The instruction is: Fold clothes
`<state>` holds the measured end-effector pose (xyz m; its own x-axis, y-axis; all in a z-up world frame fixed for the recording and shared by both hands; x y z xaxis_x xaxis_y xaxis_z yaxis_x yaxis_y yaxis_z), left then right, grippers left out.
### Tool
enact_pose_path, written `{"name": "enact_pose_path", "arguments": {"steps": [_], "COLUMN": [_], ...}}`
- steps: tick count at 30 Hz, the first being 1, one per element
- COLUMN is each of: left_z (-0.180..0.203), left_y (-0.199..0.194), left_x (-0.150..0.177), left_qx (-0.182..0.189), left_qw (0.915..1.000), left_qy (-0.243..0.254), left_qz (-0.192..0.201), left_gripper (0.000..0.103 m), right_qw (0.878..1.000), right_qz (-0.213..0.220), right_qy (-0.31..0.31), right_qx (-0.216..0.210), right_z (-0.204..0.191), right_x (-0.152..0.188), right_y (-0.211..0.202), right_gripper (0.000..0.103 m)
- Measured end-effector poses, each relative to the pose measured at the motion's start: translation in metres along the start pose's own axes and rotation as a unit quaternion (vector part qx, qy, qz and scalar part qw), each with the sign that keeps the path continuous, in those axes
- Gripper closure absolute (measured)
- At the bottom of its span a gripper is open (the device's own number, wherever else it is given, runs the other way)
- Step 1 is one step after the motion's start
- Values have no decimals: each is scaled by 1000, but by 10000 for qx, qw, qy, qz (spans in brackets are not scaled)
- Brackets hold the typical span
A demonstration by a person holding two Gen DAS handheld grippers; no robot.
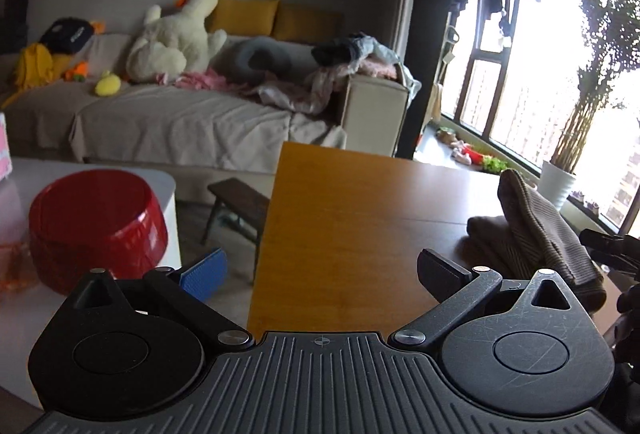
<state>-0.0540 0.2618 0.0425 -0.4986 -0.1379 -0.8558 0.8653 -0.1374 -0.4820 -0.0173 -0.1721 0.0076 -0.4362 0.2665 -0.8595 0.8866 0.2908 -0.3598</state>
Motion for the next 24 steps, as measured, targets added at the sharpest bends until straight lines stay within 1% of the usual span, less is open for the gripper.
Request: {"name": "enact_pose_path", "arguments": {"steps": [1,3,5,8,11,14,16,18,20,22,23,24], "left_z": [-9,-26,-43,-55,-64,-60,-50,-38,-26,-18,-14,-12], "left_y": [0,0,-10,-34,-60,-88,-106,-123,-139,-144,-141,-135], "left_x": [3,6,-2,-20,-39,-54,-63,-72,-79,-83,-86,-88], "left_qx": [4,-13,-161,-506,-856,-989,-1084,-1178,-1259,-1301,-1357,-1457], "left_qw": [10000,9996,9989,9968,9921,9884,9856,9824,9792,9776,9763,9745], "left_qy": [-95,-286,-435,-385,-290,-296,-154,-25,105,289,419,556], "left_qz": [-9,-9,119,482,865,1117,1286,1447,1588,1626,1632,1610], "left_gripper": [0,0,0,0,0,0,0,0,0,0,0,0], "right_qw": [10000,9997,9989,9967,9932,9886,9836,9833,9845,9859,9848,9829], "right_qz": [-5,-42,-81,-139,-197,-255,63,343,528,818,910,927], "right_qy": [-26,180,398,724,1050,1374,1718,1683,1562,1276,1230,1342], "right_qx": [69,148,225,340,455,569,546,604,590,709,824,856], "right_z": [3,14,25,42,59,76,84,87,88,88,91,97], "right_x": [0,2,3,6,9,12,15,15,12,3,1,2], "right_y": [3,7,11,17,22,28,23,18,14,8,5,3], "right_gripper": [0,0,0,0,0,0,0,0,0,0,0,0]}}
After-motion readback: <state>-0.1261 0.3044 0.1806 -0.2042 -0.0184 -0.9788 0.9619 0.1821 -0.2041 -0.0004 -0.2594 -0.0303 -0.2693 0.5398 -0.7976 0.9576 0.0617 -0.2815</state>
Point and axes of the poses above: each gripper's, at about its wrist camera, not at the fingertips, and y roughly the way its jaws point, z to its right, x to its underside, the point moved 4 cm from there along y, roughly the way its jaws point, and after that the axes turned 3 degrees about -z, right-handed, at the moved point
